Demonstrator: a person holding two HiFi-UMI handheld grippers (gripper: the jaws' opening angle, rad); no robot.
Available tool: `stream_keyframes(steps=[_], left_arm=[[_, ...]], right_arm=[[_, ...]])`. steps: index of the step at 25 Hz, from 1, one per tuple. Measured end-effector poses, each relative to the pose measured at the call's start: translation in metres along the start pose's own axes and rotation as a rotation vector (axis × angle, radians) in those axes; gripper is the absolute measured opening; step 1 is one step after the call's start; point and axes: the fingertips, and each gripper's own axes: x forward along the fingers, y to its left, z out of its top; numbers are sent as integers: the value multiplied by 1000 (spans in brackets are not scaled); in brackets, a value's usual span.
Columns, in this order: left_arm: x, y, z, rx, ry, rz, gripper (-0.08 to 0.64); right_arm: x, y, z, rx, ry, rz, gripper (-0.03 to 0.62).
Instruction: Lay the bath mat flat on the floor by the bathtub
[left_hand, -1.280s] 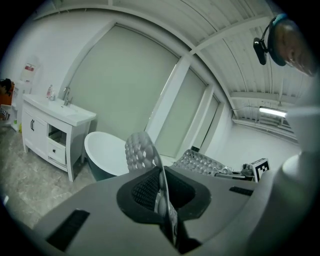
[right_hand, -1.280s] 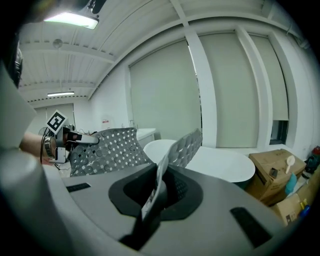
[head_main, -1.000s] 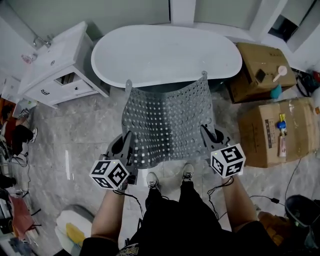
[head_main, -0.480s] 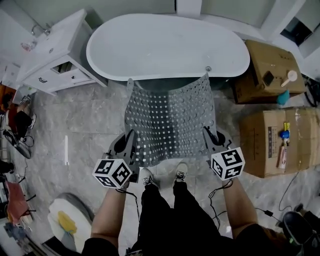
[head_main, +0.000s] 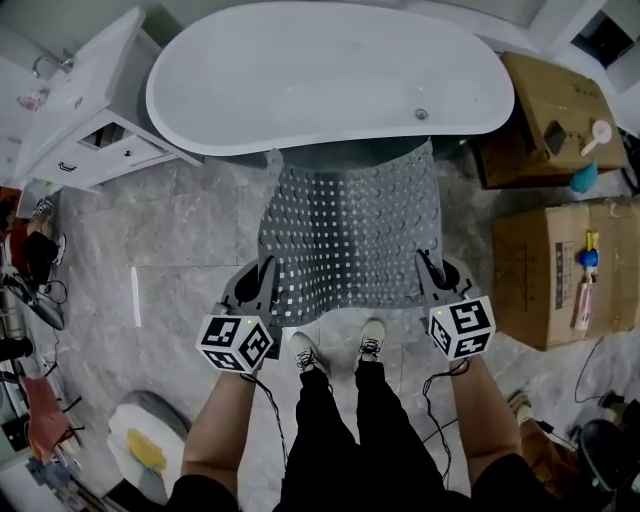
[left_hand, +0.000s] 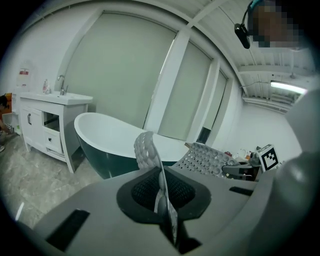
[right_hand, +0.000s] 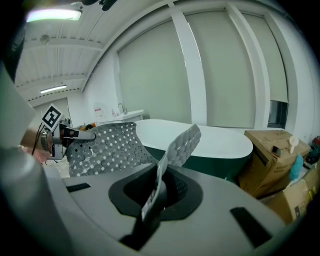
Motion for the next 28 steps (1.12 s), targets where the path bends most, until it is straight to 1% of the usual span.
stream_keyframes(steps=[6,11,17,26,28], left_arm=[[40,33,-36,48,49,-23,29],[69,63,-69,40,47,-18,29],[112,96,-132,41,53,-18,29],[172,167,-230,56,50,-17,29],[185,180,-251,70,44,-19,29]], right_arm=[[42,-3,-37,39,35,-31,32],[83,-8,-74,39,62,-37,32],[135,-17,-130,12,73,-44,32],[218,-31,-229,-36,79,-54,32],[237,-34,-249,-51,76,-56,32]])
